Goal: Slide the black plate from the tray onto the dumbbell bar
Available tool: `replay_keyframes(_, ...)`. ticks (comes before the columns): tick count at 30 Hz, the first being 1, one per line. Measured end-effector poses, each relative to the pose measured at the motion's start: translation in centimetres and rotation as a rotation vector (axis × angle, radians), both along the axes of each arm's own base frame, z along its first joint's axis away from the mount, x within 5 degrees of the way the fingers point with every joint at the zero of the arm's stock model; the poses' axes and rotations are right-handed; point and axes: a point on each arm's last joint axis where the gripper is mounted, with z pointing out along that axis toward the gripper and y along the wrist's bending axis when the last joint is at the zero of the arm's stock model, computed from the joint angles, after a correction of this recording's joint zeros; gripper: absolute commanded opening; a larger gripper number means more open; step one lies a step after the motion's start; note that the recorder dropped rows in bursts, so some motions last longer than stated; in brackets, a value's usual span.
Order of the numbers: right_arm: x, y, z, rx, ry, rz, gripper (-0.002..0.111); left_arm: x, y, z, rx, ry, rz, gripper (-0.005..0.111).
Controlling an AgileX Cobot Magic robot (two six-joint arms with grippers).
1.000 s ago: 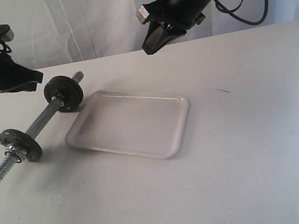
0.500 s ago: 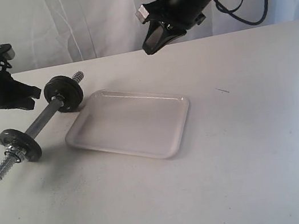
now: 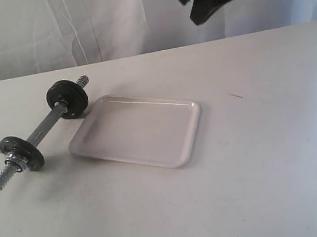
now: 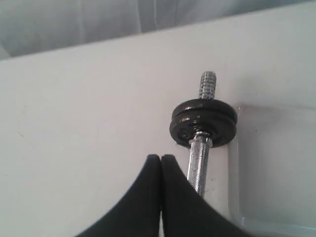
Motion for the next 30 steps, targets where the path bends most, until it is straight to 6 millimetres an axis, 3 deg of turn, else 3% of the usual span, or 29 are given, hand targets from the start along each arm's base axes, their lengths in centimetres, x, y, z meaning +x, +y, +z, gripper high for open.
replay_keyframes(4,-4.1,-0.5,5.0,0.091,-0.108,0.002,0.000,-5.4,-0.1,2.7,-0.011,-0.097,0.018,0.000)
replay_keyframes(5,-6.9,-1.1,7.1,0.125,-0.150,0.005,0.000,-8.5,-0.2,3.4,-0.013,-0.133,0.021,0.000)
replay_keyframes(6,-8.0,-1.3,7.6,0.134,-0.165,0.004,0.000,-9.9,-0.3,3.8,-0.013,-0.155,0.022,0.000)
replay_keyframes(7,-10.8,-2.0,8.6,0.148,-0.199,-0.001,0.000,-12.5,-0.4,3.6,-0.012,-0.173,0.022,0.000)
replay_keyframes(8,-12.2,-2.4,8.9,0.153,-0.214,-0.004,0.000,-13.4,-0.4,3.5,-0.012,-0.177,0.022,0.000)
replay_keyframes(9,-15.1,-3.1,9.1,0.162,-0.240,-0.011,0.000,-15.6,-0.5,2.8,-0.013,-0.169,0.012,0.000)
replay_keyframes(10,-16.3,-3.4,9.1,0.166,-0.252,-0.015,0.000,-16.4,-0.6,2.3,-0.013,-0.154,0.004,0.000)
replay_keyframes(11,-18.9,-4.1,8.9,0.176,-0.280,-0.024,0.000,-18.0,-0.8,1.8,-0.014,-0.142,-0.011,0.000)
replay_keyframes(12,-19.9,-4.4,8.7,0.179,-0.292,-0.028,0.000,-18.7,-0.9,1.7,-0.014,-0.140,-0.019,0.000)
replay_keyframes(13,-22.2,-5.0,8.3,0.200,-0.300,-0.049,0.000,-19.7,-1.0,1.7,-0.014,-0.134,-0.035,0.000)
replay_keyframes(16,-26.1,-5.9,8.1,0.242,-0.294,-0.086,0.000,-20.6,-1.1,2.2,-0.012,-0.158,-0.041,0.000)
replay_keyframes(22,-31.0,-6.9,9.6,0.308,-0.396,-0.085,0.000,-20.7,-1.1,2.3,-0.012,-0.160,-0.043,0.000)
replay_keyframes(26,-31.4,-7.2,9.7,0.298,-0.478,-0.086,0.000,-20.7,-1.1,2.3,-0.012,-0.160,-0.043,0.000)
replay_keyframes(30,-29.5,-8.0,6.4,0.254,-0.531,-0.218,0.000,-20.7,-1.1,2.3,-0.012,-0.160,-0.043,0.000)
